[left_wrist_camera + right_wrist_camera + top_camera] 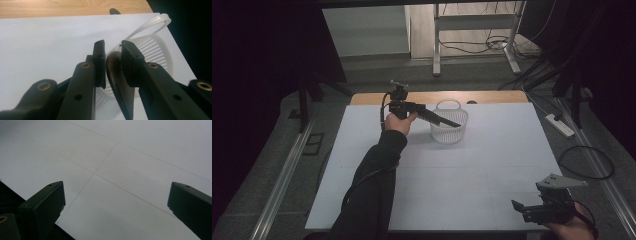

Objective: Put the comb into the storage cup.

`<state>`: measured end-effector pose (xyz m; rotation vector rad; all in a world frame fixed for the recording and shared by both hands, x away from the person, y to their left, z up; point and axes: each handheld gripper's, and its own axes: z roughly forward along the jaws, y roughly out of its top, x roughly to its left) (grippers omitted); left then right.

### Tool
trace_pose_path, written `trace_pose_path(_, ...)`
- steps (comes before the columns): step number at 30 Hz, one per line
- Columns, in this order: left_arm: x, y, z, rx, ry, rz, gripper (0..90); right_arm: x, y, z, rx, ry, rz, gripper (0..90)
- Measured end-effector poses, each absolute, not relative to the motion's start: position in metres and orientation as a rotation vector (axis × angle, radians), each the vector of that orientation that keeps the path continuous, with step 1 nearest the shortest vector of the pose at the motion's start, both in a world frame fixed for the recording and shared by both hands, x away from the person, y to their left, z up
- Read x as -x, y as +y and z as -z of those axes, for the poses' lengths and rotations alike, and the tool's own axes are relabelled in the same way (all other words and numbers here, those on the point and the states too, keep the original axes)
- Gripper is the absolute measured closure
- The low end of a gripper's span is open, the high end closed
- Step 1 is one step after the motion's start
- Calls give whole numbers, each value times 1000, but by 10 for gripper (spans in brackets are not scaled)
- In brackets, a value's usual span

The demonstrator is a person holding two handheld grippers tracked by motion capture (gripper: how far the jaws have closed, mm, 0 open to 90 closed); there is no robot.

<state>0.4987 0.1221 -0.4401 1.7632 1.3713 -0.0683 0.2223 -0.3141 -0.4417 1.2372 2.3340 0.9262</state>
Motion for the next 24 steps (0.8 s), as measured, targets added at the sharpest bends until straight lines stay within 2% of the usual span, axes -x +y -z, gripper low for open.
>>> trace_pose_path(6,-498,123,438,-1767,1366,42,705,-222,-314,442,-1235,2335,-925,18)
trace_pose_path(15,-498,120,439,-1796,1357,12,617,-222,-314,442,-1235,2336,-925,18)
trace_pose_path(24,-496,121,435,-1802,1340,-39,467,-222,-314,442,-1234,2337,-925,18)
